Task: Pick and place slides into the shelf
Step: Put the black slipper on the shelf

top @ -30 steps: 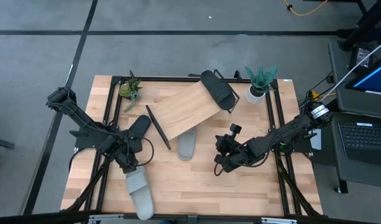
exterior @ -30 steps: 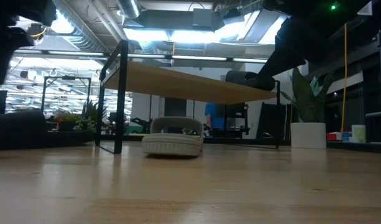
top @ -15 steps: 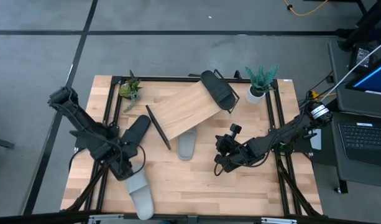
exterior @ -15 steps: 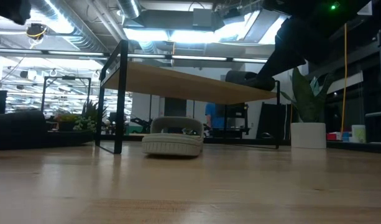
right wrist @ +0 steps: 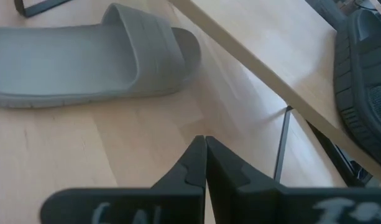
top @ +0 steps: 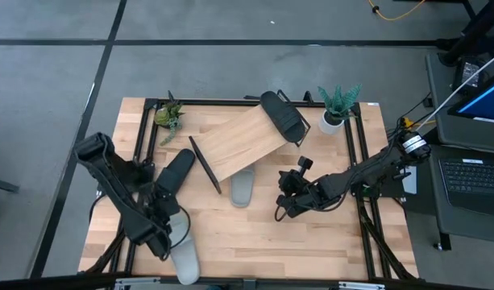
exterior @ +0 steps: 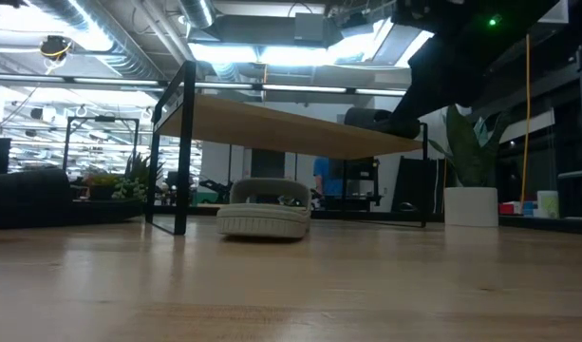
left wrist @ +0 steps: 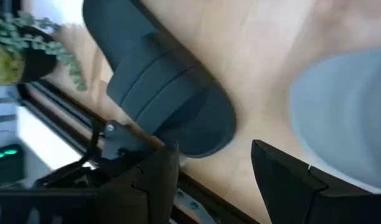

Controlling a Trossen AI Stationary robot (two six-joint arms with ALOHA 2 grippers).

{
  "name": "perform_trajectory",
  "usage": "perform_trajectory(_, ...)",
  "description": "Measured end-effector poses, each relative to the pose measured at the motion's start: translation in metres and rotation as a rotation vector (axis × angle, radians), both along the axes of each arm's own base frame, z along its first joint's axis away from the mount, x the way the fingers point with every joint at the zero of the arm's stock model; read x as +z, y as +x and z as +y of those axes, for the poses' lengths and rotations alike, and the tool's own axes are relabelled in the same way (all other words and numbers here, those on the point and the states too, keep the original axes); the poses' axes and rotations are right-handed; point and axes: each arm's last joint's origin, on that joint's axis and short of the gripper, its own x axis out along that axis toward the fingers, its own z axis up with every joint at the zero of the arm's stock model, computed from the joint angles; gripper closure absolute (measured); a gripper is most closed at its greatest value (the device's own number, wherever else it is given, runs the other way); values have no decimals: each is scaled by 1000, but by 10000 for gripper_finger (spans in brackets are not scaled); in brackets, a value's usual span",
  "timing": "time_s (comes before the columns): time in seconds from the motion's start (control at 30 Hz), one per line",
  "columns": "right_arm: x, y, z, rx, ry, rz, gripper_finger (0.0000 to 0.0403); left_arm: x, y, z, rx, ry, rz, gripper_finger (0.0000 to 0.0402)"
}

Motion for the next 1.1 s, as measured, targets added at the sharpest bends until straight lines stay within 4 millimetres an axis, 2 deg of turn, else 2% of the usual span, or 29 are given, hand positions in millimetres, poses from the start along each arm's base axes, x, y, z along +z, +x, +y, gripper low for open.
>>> perform_trajectory(0.27,-12,-7,-3,2,-16,34,395,-20,-7,-7,-49,81,42,209)
perform_trajectory(0.57,-11,-3,-1,34,-25,20,395,-23,-5,-7,-22,81,-6,209)
perform_trajectory(0.7,-10,-2,-1,47,-31,20,395,-30,-4,-6,-80,83,-24,209)
perform_trajectory(1.1,-10,-2,-1,45,-28,15,395,-57,-19,16,-133,196,61,209)
